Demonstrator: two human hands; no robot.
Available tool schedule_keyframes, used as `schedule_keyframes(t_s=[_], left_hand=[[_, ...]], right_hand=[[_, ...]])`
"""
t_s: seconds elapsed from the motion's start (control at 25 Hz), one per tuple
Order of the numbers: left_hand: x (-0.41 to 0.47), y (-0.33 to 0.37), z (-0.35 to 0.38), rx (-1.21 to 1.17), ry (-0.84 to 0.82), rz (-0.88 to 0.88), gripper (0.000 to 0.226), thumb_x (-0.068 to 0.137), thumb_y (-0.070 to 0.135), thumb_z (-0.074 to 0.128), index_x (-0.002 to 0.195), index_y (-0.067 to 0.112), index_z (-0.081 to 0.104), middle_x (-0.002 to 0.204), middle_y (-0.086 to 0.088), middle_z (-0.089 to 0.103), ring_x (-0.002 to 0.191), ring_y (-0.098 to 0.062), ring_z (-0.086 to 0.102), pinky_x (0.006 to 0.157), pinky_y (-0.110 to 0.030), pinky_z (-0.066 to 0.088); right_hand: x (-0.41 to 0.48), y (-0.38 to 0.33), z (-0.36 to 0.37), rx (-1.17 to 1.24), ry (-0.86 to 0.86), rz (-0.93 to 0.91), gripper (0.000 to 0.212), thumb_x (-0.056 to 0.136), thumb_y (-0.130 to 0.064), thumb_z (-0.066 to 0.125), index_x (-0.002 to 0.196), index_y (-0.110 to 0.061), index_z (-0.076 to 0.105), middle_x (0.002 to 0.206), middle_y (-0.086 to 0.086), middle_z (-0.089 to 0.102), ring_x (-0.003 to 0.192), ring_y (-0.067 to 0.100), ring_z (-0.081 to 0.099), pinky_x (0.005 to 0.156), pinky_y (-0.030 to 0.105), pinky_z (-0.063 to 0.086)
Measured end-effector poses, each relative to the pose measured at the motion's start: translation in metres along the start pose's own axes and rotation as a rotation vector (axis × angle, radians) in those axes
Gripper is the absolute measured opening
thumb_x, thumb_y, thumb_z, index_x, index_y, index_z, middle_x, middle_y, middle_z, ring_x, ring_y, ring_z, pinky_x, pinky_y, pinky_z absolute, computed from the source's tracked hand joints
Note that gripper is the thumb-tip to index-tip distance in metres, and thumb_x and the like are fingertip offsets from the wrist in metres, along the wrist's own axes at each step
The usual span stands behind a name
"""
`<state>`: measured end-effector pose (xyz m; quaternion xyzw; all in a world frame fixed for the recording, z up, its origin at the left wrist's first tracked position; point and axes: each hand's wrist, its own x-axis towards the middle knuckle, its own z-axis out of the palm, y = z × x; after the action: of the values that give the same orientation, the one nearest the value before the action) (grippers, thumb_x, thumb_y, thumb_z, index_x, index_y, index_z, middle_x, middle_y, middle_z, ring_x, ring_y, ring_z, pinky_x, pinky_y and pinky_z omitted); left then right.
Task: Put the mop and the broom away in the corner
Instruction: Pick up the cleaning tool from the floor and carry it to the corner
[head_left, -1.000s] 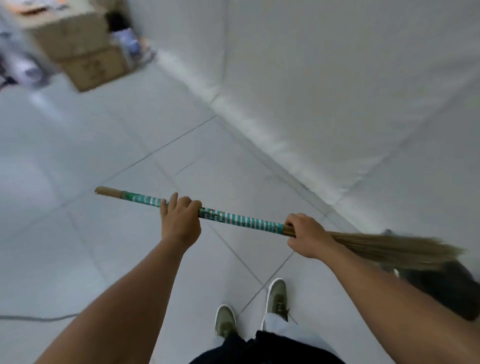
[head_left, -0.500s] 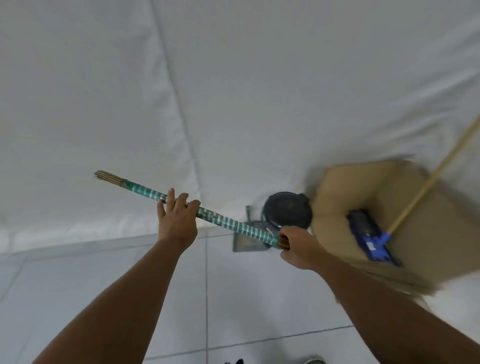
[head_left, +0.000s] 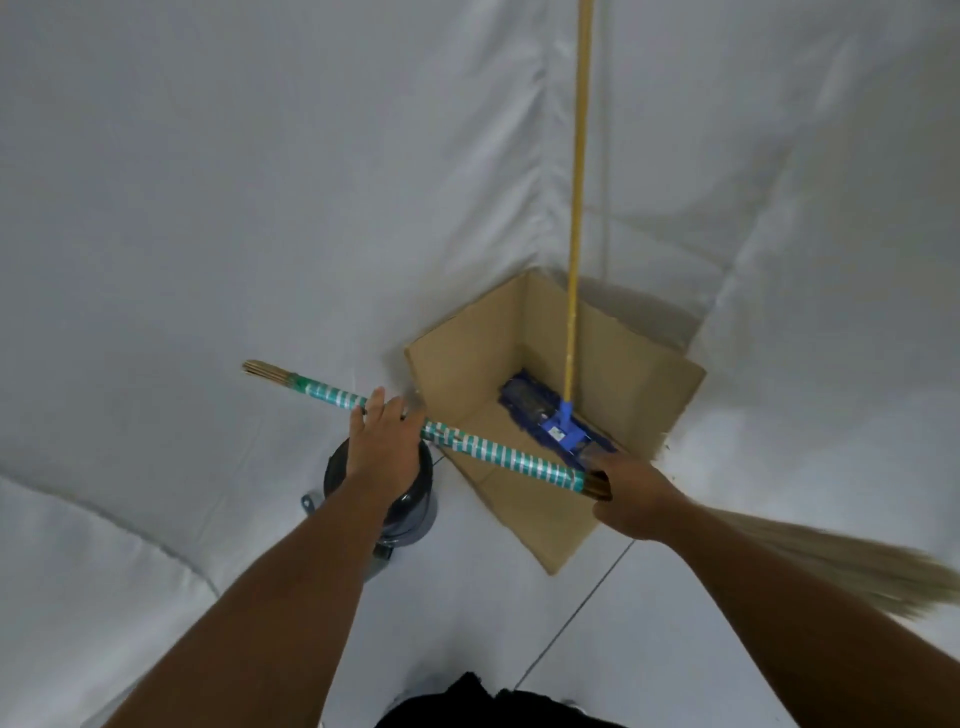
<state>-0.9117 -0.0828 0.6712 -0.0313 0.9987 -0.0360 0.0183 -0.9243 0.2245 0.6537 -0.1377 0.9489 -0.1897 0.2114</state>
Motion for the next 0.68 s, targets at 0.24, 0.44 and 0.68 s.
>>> schedule_keyframes(t_s=[0.24,0.44,0.68], left_hand=[[0.131,0.067,0.038,0.088,-0.144,0.341,0.045,0.091,0.014,0.044,0.135,0.025,0.045,0.137,-0.006,0.049,0.134,-0.029,0.036,0.108,-0.048,0.029],[0.24,0.119,0.076,0.151,-0.348,0.577,0.053,0.09,0.01,0.046,0.141,0.024,0.038,0.142,-0.006,0.045,0.132,-0.028,0.039,0.11,-0.05,0.03],[0.319,0.167,0.191,0.229,-0.568,0.689,0.053,0.091,0.009,0.042,0.142,0.025,0.037,0.142,-0.006,0.044,0.133,-0.028,0.038,0.107,-0.047,0.033]], right_hand=[[0.034,0.071,0.005,0.105,-0.033,0.291,0.022,0.073,-0.016,0.062,0.085,-0.026,0.046,0.084,-0.004,0.051,0.078,0.016,0.051,0.058,0.021,0.035],[0.083,0.11,0.015,0.195,-0.065,0.56,0.02,0.074,-0.015,0.057,0.09,-0.025,0.051,0.089,-0.002,0.055,0.079,0.017,0.054,0.068,0.029,0.047],[0.161,0.172,0.072,0.22,-0.123,0.743,0.024,0.078,-0.016,0.055,0.099,-0.027,0.055,0.092,-0.003,0.058,0.078,0.017,0.057,0.071,0.033,0.051]])
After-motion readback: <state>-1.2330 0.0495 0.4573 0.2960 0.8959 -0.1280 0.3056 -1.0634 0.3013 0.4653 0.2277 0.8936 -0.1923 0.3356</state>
